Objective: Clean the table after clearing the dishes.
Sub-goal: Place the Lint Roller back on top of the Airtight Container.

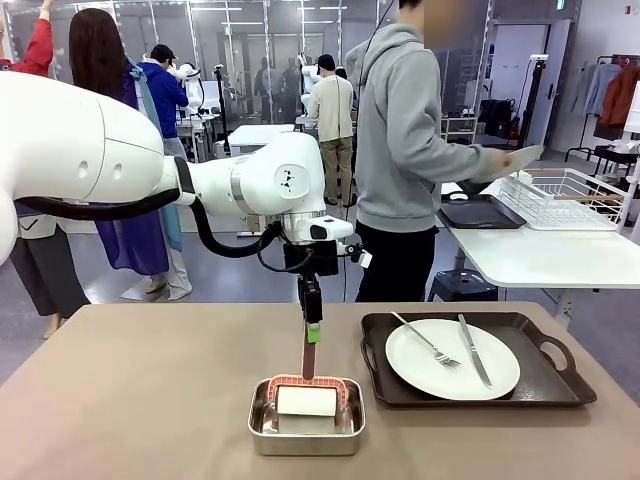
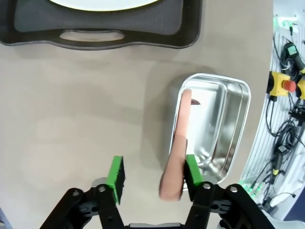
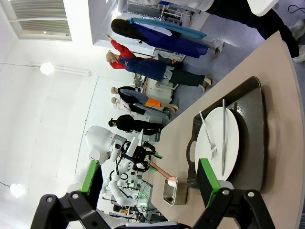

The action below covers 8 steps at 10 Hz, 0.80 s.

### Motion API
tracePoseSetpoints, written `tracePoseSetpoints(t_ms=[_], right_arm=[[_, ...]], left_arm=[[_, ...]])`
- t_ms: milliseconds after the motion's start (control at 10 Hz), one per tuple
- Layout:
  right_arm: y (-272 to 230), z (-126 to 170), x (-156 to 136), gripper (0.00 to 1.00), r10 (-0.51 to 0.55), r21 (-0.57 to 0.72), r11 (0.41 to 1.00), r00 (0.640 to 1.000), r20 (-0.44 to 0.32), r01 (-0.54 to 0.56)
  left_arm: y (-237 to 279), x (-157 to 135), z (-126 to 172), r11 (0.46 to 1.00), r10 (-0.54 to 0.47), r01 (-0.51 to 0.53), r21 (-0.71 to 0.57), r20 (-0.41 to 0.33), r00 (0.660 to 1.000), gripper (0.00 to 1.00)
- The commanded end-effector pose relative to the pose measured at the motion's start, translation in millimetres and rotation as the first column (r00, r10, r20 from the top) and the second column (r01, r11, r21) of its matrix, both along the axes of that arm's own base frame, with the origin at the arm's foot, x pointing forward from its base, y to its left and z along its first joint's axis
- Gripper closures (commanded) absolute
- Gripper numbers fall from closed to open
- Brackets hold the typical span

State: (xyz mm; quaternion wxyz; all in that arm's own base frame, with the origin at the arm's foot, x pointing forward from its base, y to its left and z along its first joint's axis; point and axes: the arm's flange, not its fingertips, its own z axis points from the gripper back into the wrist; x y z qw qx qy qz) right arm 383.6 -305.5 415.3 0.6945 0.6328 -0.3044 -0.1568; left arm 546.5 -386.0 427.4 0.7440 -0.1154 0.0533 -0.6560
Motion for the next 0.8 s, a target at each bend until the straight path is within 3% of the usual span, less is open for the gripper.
tracePoseSetpoints(t_ms=[0,200,300,700], right_arm=[[3.1,2.2,-4.9,0.0,0.006,-0.004,1.0,1.0,0.0,-0.006],[3.1,2.2,-4.9,0.0,0.006,-0.004,1.0,1.0,0.0,-0.006],[3.1,2.2,-4.9,0.0,0.006,-0.004,1.0,1.0,0.0,-0.006],[3.1,2.2,-4.9,0.0,0.006,-0.004,1.0,1.0,0.0,-0.006]], left_arm=[[4.7,-1.9,4.5,1.0,-0.02,0.02,0.0,0.021,1.0,0.0],[7.7,-1.9,7.5,1.0,-0.025,0.025,-0.007,0.006,1.0,0.05],[10.8,-2.2,10.6,0.999,-0.039,0.04,-0.004,0.011,0.999,0.0],[0.0,1.4,4.3,1.0,-0.006,0.006,-0.006,0.008,1.0,0.0]])
